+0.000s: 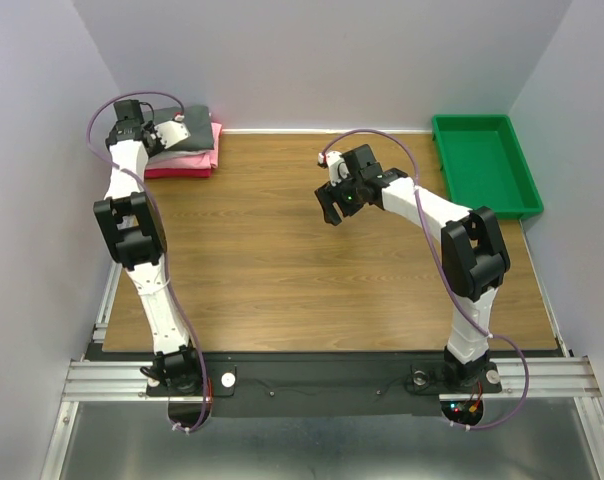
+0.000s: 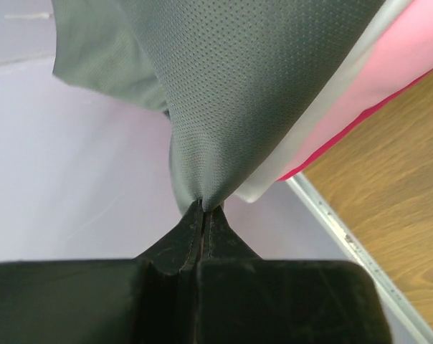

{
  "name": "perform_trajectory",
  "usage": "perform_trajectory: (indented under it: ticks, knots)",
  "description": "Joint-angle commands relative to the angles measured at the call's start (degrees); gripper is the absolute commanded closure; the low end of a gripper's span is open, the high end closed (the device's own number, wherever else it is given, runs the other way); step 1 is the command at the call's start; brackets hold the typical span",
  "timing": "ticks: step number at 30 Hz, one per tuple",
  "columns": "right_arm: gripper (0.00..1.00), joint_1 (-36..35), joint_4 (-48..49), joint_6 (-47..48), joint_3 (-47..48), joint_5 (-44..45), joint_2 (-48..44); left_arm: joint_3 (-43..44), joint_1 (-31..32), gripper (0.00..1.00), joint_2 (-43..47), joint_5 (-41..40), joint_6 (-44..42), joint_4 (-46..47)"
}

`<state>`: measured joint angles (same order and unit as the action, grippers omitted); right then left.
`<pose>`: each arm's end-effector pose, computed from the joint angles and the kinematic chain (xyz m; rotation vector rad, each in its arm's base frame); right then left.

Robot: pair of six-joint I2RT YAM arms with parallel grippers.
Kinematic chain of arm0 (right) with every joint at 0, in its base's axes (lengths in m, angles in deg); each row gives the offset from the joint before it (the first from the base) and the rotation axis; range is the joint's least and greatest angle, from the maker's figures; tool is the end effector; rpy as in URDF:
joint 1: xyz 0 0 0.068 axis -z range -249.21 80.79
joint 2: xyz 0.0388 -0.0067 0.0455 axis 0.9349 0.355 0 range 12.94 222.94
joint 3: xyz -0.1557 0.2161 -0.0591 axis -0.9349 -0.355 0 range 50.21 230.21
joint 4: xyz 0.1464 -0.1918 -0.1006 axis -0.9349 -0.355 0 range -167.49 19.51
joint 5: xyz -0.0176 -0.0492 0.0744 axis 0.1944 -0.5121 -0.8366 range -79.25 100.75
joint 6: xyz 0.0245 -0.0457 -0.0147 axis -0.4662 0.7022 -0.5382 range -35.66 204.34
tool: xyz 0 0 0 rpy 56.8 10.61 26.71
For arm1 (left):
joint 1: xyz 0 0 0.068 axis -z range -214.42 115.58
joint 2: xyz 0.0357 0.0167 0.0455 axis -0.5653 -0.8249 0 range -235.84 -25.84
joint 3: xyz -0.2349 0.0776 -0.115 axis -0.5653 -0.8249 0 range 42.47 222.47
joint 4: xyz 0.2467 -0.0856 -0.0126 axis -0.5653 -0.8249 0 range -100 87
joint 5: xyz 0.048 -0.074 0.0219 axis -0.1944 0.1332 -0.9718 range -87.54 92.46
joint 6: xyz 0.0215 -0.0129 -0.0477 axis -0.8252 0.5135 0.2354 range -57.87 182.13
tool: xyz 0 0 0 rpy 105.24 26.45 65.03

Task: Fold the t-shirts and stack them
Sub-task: Neatly place the folded tshirt to the corner

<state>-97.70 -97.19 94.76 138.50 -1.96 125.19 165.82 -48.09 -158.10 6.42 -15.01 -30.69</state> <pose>0.3805 0.2154 0.2291 -0.9143 2.2935 0.4100 0.5222 0.1246 0.2649 1.2583 1.9577 0.7770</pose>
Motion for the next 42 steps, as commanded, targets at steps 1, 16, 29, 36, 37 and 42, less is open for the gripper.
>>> perform_trajectory:
  ticks: [1, 16, 29, 36, 37, 42]
  knots:
    - [0.19, -0.25, 0.42, -0.39, -0.40, -0.56, -1.86, 0.05, -1.45, 1.00, 2.98, -1.94, -1.87, 1.84]
    - [0.18, -0.25, 0.33, -0.22, -0.84, 0.14, -3.43, -0.40, -1.80, 0.34, 6.66, 3.06, -0.38, -2.72]
    - [0.11, 5.28, 0.33, -2.33, -4.53, -1.79, -13.28, 4.17, -1.80, 0.01, 21.69, 17.64, 21.31, -8.27]
    - [0.00, 12.65, 0.24, -5.49, -7.43, -3.46, -21.18, 2.78, -0.83, 0.01, 28.11, 25.29, 42.47, -7.04]
    - [0.00, 13.45, 0.24, -5.84, -7.78, -3.46, -21.97, 2.60, -0.66, 0.01, 28.46, 25.82, 42.51, -7.04]
    - [0.00, 19.42, -0.02, -8.47, -11.20, -5.22, -26.99, -8.68, 2.67, 0.01, 34.50, 26.45, 52.52, -3.72]
